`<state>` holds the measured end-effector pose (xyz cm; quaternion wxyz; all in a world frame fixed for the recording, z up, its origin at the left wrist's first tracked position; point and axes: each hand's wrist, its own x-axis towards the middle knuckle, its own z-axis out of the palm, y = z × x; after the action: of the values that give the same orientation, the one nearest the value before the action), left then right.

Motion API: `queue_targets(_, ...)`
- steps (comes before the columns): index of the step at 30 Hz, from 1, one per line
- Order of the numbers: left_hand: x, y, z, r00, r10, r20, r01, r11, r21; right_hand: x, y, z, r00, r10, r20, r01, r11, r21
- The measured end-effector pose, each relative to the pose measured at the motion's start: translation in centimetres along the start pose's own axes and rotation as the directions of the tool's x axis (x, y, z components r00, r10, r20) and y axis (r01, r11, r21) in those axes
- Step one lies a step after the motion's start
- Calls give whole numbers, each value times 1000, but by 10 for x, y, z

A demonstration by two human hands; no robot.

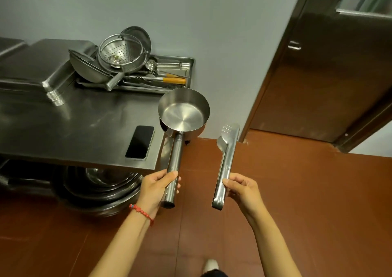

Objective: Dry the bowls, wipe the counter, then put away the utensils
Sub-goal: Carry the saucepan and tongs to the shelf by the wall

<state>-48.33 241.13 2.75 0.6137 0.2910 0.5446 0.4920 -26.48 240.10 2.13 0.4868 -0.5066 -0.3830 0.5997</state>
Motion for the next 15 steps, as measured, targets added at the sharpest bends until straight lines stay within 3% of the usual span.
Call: queue_targets(15, 217, 79, 104, 962, 96, -256, -122, 989, -87, 298, -100, -44, 953, 33, 302, 19, 986, -169)
